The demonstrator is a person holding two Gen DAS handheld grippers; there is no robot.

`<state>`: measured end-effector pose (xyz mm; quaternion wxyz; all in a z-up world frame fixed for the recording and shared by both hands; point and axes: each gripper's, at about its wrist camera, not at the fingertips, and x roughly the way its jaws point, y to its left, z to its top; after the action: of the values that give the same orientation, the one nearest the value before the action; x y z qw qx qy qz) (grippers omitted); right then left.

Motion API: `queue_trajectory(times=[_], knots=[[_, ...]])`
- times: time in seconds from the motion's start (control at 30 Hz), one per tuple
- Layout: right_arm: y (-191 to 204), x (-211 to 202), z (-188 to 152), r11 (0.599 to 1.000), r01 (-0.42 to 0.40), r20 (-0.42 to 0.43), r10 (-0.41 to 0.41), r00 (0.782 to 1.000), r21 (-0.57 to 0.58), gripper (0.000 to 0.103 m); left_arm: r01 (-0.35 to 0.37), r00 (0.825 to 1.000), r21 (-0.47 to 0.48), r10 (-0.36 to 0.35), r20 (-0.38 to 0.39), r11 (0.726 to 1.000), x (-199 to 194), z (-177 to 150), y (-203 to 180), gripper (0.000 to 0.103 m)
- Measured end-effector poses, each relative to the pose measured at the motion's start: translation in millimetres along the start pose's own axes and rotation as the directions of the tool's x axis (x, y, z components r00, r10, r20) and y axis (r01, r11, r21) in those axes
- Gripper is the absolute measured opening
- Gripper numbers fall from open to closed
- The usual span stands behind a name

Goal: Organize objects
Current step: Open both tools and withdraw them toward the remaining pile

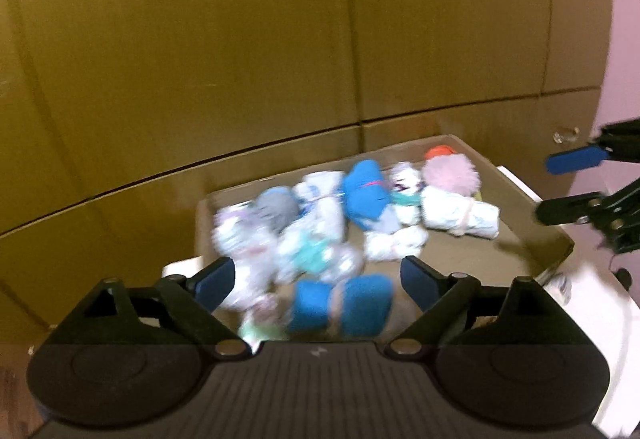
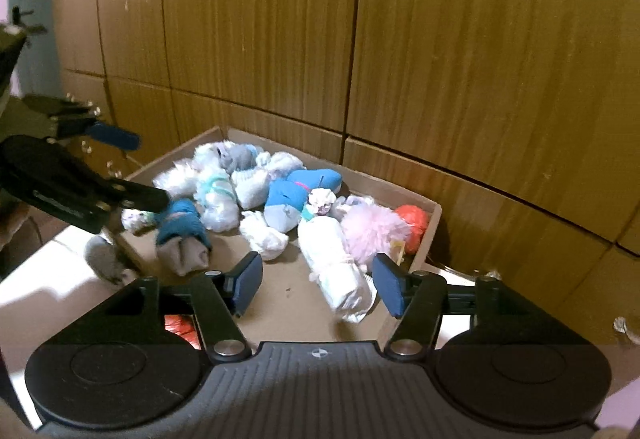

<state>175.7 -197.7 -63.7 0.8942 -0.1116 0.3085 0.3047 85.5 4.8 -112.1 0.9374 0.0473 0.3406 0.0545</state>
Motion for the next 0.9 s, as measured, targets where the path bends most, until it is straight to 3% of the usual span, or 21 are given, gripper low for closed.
queue_trajectory(times=[0.27, 0.47, 0.63, 0.9], knots=[[13.2, -46.3, -41.0, 0.995, 0.022, 0.082, -0.03, 0.996, 0.101, 0.076, -0.076, 0.996, -0.132, 0.082, 0.039, 0.988, -48.4, -66.5, 26.4, 0.091], [25.4, -56.0, -88.8, 0.972, 0.048, 0.113, -0.075, 0.991, 0.229, 0.084, -0.098, 0.995, -0.163, 0.103, 0.02, 0.982, -46.2, -112.0, 12.8, 0.095], [29.2, -35.7, -106.7, 0.957, 0.124, 0.074, -0.148, 0.986, 0.261, 0.084, -0.096, 0.995, -0.205, 0.101, 0.015, 0.974, -33.2, -113.5, 4.5, 0.095], [32.9, -6.6, -113.5, 0.928, 0.171, 0.05, -0.198, 0.979, 0.33, 0.085, -0.121, 0.992, -0.214, 0.127, 0.015, 0.969, -10.9, -106.8, -10.1, 0.097]])
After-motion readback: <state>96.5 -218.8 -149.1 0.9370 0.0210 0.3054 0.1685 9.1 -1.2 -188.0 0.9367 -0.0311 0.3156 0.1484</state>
